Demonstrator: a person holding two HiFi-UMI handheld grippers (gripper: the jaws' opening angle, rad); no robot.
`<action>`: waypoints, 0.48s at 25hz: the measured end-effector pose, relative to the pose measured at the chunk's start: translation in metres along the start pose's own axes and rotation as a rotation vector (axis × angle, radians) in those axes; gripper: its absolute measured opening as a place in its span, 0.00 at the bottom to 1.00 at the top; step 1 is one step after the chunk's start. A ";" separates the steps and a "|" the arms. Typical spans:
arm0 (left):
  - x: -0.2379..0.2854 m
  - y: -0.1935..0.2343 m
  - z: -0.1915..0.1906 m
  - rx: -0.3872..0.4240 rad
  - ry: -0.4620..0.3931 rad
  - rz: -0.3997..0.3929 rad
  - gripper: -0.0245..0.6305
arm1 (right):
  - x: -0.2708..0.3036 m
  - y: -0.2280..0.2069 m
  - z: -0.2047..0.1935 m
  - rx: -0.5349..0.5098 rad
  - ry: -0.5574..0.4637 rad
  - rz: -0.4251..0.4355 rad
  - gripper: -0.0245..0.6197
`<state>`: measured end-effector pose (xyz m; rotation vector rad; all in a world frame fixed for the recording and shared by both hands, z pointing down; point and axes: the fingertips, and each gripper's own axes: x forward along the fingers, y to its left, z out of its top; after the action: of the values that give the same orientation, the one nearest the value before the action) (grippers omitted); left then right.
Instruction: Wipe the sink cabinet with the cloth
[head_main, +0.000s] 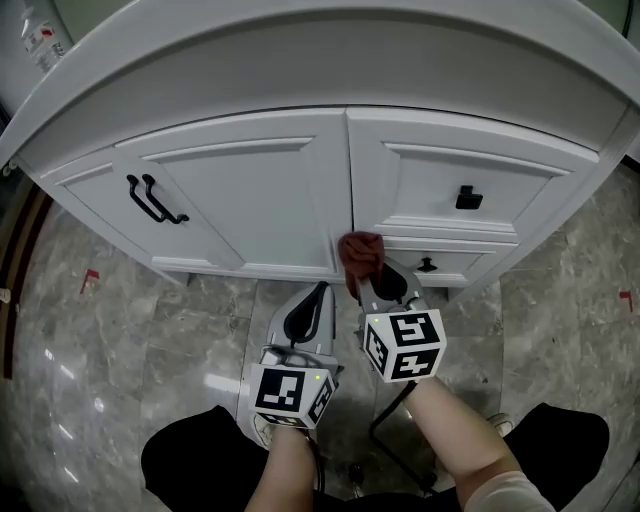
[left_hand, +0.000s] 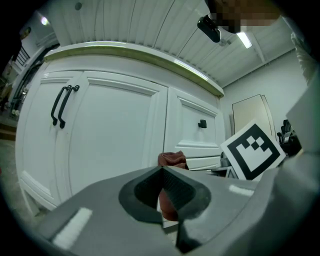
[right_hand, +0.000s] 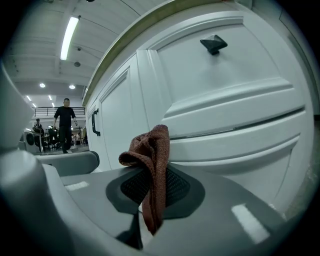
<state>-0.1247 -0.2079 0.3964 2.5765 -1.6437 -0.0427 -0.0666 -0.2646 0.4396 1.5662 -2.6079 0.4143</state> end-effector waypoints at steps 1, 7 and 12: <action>0.001 0.001 0.000 -0.003 -0.002 -0.001 0.04 | 0.002 -0.001 -0.001 -0.003 0.002 -0.005 0.16; 0.013 -0.012 -0.007 -0.002 0.006 -0.032 0.04 | 0.001 -0.016 -0.003 -0.034 0.003 -0.029 0.16; 0.024 -0.028 -0.013 -0.001 0.020 -0.059 0.04 | -0.008 -0.035 -0.007 -0.035 0.010 -0.048 0.16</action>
<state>-0.0882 -0.2169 0.4078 2.6154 -1.5602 -0.0212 -0.0328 -0.2715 0.4514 1.6075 -2.5502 0.3699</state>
